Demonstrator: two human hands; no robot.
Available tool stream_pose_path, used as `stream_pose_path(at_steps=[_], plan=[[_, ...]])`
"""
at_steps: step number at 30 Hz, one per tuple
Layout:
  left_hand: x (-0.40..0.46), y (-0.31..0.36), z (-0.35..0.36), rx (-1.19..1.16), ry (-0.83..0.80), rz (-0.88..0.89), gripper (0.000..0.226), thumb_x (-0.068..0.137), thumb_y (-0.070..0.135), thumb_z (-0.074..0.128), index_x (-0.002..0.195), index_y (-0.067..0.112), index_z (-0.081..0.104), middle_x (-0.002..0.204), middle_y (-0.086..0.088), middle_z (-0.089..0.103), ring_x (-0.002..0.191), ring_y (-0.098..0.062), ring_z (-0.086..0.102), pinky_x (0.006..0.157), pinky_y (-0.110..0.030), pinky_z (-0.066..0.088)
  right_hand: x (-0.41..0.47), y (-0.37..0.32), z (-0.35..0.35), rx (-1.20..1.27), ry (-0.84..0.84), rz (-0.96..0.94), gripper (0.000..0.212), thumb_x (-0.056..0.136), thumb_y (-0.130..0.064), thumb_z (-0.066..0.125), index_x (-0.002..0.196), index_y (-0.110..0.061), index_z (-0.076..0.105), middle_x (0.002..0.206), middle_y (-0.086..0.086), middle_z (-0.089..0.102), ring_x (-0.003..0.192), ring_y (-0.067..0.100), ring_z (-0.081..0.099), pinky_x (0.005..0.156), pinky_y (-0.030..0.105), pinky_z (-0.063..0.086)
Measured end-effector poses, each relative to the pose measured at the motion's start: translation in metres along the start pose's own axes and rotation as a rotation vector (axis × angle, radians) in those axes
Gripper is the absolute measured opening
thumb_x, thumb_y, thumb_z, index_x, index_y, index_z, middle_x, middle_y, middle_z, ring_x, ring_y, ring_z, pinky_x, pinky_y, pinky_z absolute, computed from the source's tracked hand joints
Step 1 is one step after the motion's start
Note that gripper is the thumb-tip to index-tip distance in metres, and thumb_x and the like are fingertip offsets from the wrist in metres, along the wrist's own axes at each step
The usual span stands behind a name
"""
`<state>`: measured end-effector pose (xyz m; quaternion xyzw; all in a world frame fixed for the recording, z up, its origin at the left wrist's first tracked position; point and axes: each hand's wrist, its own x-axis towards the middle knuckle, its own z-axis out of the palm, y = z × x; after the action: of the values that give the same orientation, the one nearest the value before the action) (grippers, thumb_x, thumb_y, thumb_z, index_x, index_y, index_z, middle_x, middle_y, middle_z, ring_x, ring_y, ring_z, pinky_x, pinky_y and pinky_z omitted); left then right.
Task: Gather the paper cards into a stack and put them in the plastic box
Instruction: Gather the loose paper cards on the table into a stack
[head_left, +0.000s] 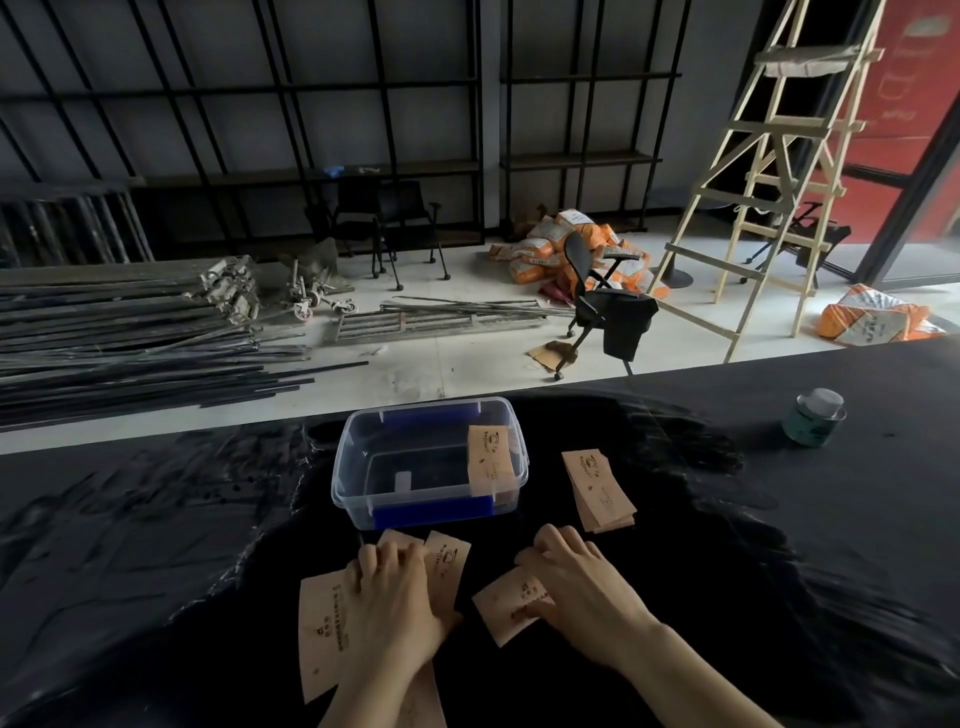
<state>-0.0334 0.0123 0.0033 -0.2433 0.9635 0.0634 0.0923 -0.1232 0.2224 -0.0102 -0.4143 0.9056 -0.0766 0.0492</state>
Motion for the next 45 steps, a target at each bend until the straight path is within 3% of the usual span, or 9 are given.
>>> stream_pose_path(at_steps=[6, 10, 14, 21, 29, 32, 38, 41, 45], plan=[[0.002, -0.006, -0.004, 0.021, -0.01, -0.058, 0.108, 0.065, 0.09, 0.055, 0.151, 0.028, 0.038, 0.154, 0.0, 0.041, 0.142, -0.026, 0.034, 0.117, -0.042, 0.029, -0.018, 0.003, 0.027, 0.049, 0.155, 0.06, 0.062, 0.098, -0.03, 0.065, 0.152, -0.023, 0.036, 0.157, 0.004, 0.041, 0.154, 0.03, 0.02, 0.111, 0.043, 0.048], [0.0, 0.001, -0.003, 0.106, -0.001, 0.01, 0.103, 0.075, 0.087, 0.046, 0.155, 0.021, 0.036, 0.164, 0.0, 0.033, 0.153, -0.026, 0.02, 0.123, -0.049, 0.016, -0.017, -0.002, 0.031, -0.006, 0.224, 0.078, 0.065, 0.091, -0.031, 0.073, 0.148, -0.02, 0.043, 0.154, 0.007, 0.049, 0.152, 0.031, 0.028, 0.107, 0.04, 0.051], [0.004, 0.006, -0.002, -0.015, -0.024, 0.09, 0.076, 0.081, 0.065, 0.063, 0.148, 0.035, 0.043, 0.163, 0.006, 0.03, 0.154, -0.024, 0.014, 0.124, -0.044, 0.014, -0.015, -0.001, 0.034, -0.034, 0.235, 0.087, 0.064, 0.09, -0.031, 0.075, 0.146, -0.019, 0.046, 0.152, 0.008, 0.051, 0.15, 0.031, 0.033, 0.109, 0.039, 0.049], [0.013, 0.019, -0.007, -0.375, -0.102, 0.216, 0.059, 0.08, 0.011, 0.078, 0.119, 0.048, 0.051, 0.119, 0.016, 0.061, 0.112, -0.01, 0.056, 0.097, -0.031, 0.048, -0.016, -0.002, 0.034, -0.035, 0.258, 0.121, 0.063, 0.083, -0.035, 0.081, 0.137, -0.019, 0.054, 0.142, 0.008, 0.061, 0.14, 0.031, 0.049, 0.103, 0.039, 0.054], [0.01, 0.034, -0.009, -0.872, -0.223, 0.386, 0.056, 0.097, -0.009, 0.05, 0.126, 0.036, 0.066, 0.118, 0.014, 0.073, 0.115, 0.004, 0.067, 0.107, -0.023, 0.052, -0.017, -0.008, 0.028, 0.084, 0.341, 0.221, 0.101, 0.073, -0.027, 0.091, 0.156, -0.022, 0.034, 0.158, 0.022, 0.039, 0.133, 0.036, 0.056, 0.088, 0.039, 0.061], [0.006, 0.029, -0.011, -0.931, -0.24, 0.373, 0.06, 0.096, -0.013, 0.042, 0.129, 0.031, 0.067, 0.121, 0.011, 0.073, 0.116, 0.003, 0.066, 0.107, -0.021, 0.052, -0.013, -0.005, 0.031, 0.038, 0.339, 0.165, 0.086, 0.078, -0.026, 0.087, 0.152, -0.02, 0.043, 0.162, 0.021, 0.031, 0.144, 0.037, 0.041, 0.091, 0.04, 0.058], [0.004, -0.022, -0.01, -0.561, 0.395, -0.028, 0.024, 0.097, 0.023, 0.06, 0.118, 0.032, 0.062, 0.114, 0.014, 0.07, 0.108, -0.009, 0.065, 0.09, -0.029, 0.053, 0.001, -0.009, 0.033, 0.007, 0.313, 0.104, 0.048, 0.088, -0.033, 0.072, 0.128, -0.018, 0.052, 0.134, 0.006, 0.062, 0.136, 0.031, 0.05, 0.101, 0.044, 0.056], [0.001, -0.041, -0.006, -0.179, 0.232, -0.222, 0.053, 0.09, 0.057, 0.057, 0.134, 0.027, 0.053, 0.125, 0.004, 0.067, 0.119, -0.021, 0.06, 0.098, -0.039, 0.048, 0.007, -0.011, 0.031, 0.01, 0.286, 0.063, 0.051, 0.086, -0.034, 0.074, 0.128, -0.021, 0.049, 0.128, 0.004, 0.063, 0.132, 0.03, 0.052, 0.102, 0.042, 0.055], [0.001, -0.043, 0.0, -0.199, 0.189, -0.178, 0.065, 0.087, 0.045, 0.067, 0.145, 0.033, 0.041, 0.129, 0.009, 0.065, 0.127, -0.02, 0.055, 0.106, -0.041, 0.042, 0.013, -0.019, 0.029, 0.012, 0.259, 0.064, 0.056, 0.085, -0.034, 0.077, 0.129, -0.021, 0.045, 0.128, 0.004, 0.063, 0.132, 0.031, 0.053, 0.102, 0.043, 0.055]])
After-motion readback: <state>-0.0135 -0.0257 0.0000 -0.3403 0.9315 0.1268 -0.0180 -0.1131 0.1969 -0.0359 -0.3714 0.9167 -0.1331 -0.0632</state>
